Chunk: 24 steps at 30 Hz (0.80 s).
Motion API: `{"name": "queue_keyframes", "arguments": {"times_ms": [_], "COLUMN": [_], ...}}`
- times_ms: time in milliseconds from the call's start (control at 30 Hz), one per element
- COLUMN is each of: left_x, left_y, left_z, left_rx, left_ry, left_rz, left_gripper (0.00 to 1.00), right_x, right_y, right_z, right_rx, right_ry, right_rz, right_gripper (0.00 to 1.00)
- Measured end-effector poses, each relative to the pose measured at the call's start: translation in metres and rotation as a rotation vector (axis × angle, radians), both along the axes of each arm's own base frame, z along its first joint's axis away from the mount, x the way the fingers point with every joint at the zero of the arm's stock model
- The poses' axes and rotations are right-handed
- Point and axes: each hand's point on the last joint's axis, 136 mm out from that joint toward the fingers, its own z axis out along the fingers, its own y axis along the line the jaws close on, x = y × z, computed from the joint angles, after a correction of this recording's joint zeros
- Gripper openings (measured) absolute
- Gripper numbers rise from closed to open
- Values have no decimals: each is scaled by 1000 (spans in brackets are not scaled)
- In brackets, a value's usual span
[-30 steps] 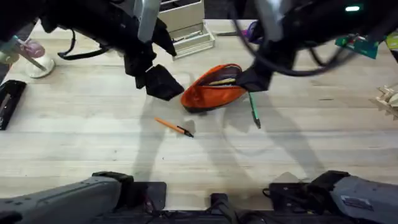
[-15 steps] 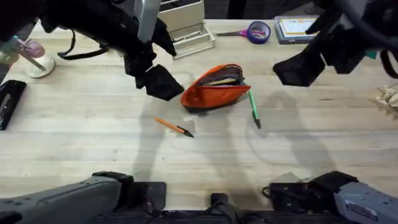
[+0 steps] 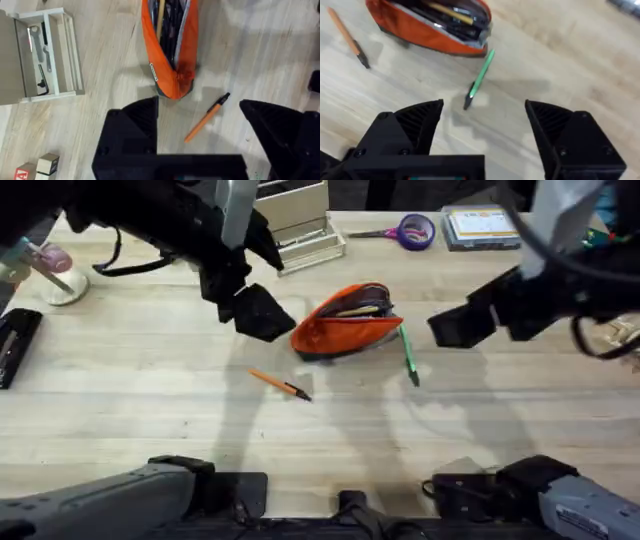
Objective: Unzip the bag, pick up the pens from the table one at a time and place them inside, then zip the bag closed.
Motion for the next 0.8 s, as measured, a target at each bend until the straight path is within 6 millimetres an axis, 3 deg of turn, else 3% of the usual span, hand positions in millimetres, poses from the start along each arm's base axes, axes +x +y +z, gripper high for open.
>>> {"name": "queue_keyframes", "arguments": {"times_ms": [167,333,800], "left_x": [0,0,0], "left_y": [0,0,0], "left_z": [0,0,0], "left_rx": [0,0,0], "left_ry": [0,0,0], "left_rz": [0,0,0], "left_gripper": [993,993,993], "right_x": [-5,-11,-2], "right_y": [-2,-3,0], "right_z": [-36,-57,-59], "right_rx": [12,26,50], "right_ry": [81,133,126], "right_rz": [-59,-111,-146], "right_gripper": [997,998,998]}}
